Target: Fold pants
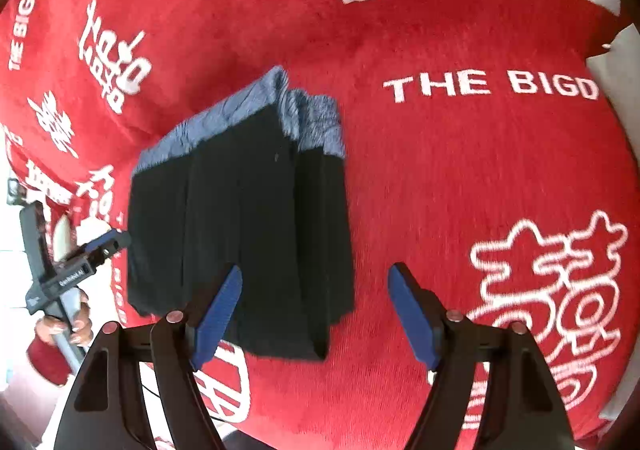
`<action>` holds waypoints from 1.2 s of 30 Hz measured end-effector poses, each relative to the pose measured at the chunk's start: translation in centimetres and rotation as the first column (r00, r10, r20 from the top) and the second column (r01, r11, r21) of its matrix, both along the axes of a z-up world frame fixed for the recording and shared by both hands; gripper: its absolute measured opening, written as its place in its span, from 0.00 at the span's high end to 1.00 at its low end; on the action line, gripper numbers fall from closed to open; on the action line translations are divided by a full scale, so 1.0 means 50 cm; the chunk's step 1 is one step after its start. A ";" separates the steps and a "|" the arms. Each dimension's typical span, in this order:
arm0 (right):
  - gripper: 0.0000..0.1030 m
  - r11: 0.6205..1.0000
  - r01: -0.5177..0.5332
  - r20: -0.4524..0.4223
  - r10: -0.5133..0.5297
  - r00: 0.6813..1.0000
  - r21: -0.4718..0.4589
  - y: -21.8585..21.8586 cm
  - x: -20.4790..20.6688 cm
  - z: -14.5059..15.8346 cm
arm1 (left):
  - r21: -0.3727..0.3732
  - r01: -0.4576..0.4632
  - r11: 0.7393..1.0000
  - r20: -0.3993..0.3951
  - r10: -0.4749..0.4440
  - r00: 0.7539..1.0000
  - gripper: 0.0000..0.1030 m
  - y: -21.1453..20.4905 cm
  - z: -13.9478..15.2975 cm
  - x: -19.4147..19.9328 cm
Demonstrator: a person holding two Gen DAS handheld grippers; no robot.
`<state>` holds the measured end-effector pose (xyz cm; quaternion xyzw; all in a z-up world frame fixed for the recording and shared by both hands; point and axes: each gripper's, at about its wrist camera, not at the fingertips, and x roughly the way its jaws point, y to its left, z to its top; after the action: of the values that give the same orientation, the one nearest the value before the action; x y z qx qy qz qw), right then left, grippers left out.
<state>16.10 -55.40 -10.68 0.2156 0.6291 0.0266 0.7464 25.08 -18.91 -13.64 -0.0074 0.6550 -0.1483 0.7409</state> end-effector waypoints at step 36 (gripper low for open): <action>0.61 0.880 -0.035 0.034 0.021 0.999 0.473 -0.050 0.056 -0.088 | -0.313 0.060 0.948 -0.073 -0.086 0.994 0.48 -0.046 -0.033 0.036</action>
<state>18.89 -57.92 -15.06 0.3818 0.5961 0.1932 0.6793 26.86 -21.20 -15.29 -0.1057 0.6545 -0.2762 0.6958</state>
